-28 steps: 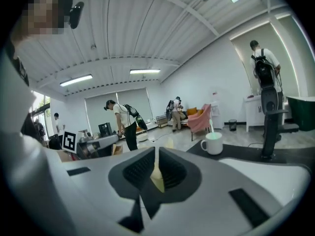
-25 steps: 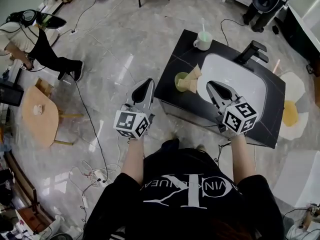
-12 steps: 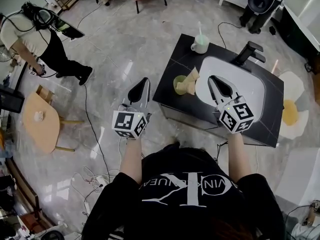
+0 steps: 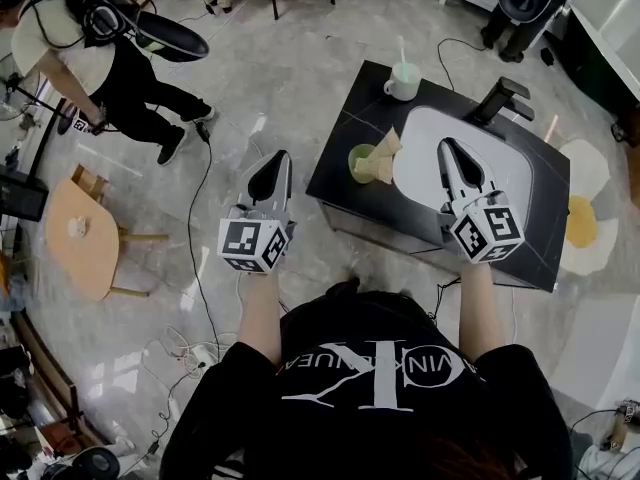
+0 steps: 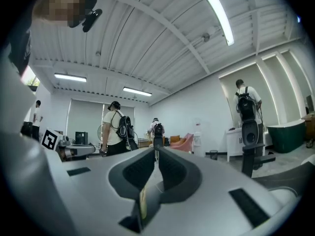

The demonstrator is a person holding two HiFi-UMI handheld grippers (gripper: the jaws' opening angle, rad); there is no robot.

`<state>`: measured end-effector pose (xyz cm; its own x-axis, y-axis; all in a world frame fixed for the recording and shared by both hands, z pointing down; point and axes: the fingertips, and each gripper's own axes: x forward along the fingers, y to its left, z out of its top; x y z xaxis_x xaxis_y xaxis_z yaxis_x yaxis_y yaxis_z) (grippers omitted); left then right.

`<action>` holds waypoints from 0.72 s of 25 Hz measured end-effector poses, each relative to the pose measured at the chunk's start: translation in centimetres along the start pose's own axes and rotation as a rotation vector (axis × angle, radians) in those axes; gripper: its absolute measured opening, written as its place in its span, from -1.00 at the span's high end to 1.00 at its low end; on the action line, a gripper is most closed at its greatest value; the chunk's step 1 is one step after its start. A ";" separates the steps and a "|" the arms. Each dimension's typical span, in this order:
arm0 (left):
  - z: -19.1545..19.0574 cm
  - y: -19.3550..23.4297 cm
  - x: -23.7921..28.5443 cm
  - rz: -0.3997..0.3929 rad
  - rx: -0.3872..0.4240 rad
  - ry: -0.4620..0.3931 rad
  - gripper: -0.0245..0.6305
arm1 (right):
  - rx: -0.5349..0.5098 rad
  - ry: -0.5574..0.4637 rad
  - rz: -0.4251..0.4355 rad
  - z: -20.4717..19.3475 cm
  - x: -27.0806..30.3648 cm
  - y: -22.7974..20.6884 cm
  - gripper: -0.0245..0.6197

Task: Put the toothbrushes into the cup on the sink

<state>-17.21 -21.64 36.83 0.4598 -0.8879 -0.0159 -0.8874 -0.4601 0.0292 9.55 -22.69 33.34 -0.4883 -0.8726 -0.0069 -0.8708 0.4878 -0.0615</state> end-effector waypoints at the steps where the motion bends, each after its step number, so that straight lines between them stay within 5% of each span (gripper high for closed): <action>1: -0.1 0.1 0.0 0.003 0.000 0.002 0.89 | -0.003 -0.002 -0.002 0.0 0.0 0.0 0.81; 18: -0.4 1.0 -0.7 0.027 0.011 0.007 0.89 | 0.006 0.009 0.002 -1.7 -0.1 0.6 0.81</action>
<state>-18.41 -21.53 37.30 0.4361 -0.8999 -0.0087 -0.8997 -0.4361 0.0184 8.98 -22.25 34.98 -0.4902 -0.8716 0.0015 -0.8697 0.4890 -0.0677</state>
